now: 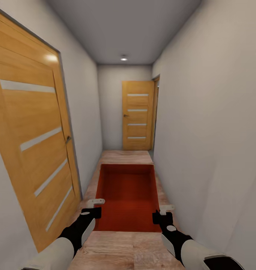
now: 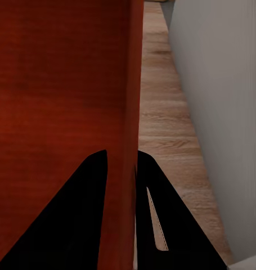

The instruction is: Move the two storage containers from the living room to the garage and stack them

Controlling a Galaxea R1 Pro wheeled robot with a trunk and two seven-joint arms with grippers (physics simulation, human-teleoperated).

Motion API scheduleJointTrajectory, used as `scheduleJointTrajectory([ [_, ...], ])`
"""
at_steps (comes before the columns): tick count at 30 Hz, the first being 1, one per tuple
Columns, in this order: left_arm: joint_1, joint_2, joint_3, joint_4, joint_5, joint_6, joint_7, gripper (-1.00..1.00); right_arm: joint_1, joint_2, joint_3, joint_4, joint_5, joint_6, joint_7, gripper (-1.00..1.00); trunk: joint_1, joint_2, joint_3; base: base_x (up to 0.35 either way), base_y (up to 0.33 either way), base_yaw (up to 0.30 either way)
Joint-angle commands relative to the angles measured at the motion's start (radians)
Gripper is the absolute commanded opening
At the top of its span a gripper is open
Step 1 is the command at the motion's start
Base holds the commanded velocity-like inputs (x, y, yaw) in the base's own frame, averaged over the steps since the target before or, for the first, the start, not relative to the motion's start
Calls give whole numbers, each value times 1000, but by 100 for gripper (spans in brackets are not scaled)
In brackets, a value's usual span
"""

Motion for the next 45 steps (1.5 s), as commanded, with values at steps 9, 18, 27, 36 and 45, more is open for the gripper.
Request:
scheduleJointTrajectory([
  [9, 0, 1, 36, -5, -17, -61, 33, -100, 0, 1, -54, 1, 13, 1, 18, -100, 1, -1, 0, 322, 5, -150],
  [18, 0, 6, 36, -3, -17, -61, 33, -100, 0, 1, -54, 1, 13, 2, 18, -100, 1, -1, 0, 322, 0, -2],
  [27, 0, 7, 36, -3, -15, -61, 33, -100, 0, 1, -54, 1, 13, 2, 18, -100, 1, -1, 0, 322, 0, 0],
  [36, 0, 7, 36, -3, -15, -61, 33, -100, 0, 1, -54, 1, 13, 1, 18, -100, 1, -1, 0, 322, 0, 28],
  [45, 0, 6, 36, -3, -15, -61, 33, -100, 0, 1, -54, 1, 13, 1, 18, -100, 1, -1, 0, 322, 0, 159],
])
